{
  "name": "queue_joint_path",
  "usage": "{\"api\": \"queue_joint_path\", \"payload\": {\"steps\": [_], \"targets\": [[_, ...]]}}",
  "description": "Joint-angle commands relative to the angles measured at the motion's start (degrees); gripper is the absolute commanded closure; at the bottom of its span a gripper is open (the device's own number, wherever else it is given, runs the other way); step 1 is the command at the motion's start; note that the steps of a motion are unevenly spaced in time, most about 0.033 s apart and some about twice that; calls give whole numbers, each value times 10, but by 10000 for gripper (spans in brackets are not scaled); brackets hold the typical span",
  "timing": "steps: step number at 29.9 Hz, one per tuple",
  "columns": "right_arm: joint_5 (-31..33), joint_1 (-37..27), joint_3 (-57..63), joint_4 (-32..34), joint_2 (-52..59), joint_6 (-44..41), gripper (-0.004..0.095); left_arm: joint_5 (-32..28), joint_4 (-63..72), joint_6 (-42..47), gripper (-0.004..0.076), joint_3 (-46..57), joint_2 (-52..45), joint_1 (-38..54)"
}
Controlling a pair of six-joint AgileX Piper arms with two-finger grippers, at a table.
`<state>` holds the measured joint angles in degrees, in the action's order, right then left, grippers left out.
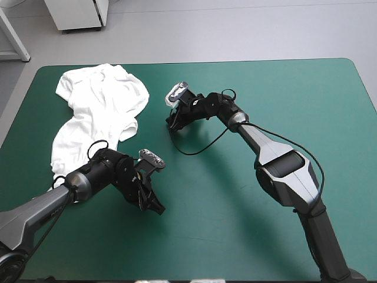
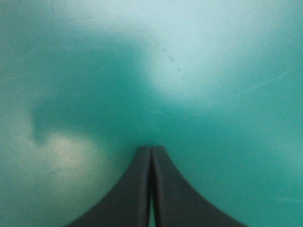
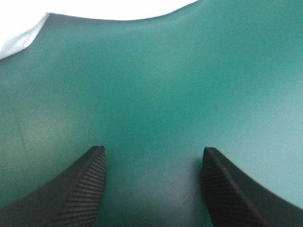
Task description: Fold the cloth
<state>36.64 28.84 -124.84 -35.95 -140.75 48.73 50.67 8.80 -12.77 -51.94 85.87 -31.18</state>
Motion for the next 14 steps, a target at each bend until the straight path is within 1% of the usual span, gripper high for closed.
{"api": "queue_joint_path", "payload": {"steps": [1, 4, 7, 14], "targets": [[29, -3, -9, 1, 35, -13, 355, -1, 10, 5, 733, -18, -17, -3], [51, -4, -9, 1, 43, -26, 355, 2, 7, 1, 733, -19, -17, -3], [84, -4, -9, 10, 61, -24, 355, 35, 7, 1, 733, -42, -22, -3], [162, -11, -9, 17, 132, -36, 355, 82, -1, 16, 733, -148, -81, -3]]}}
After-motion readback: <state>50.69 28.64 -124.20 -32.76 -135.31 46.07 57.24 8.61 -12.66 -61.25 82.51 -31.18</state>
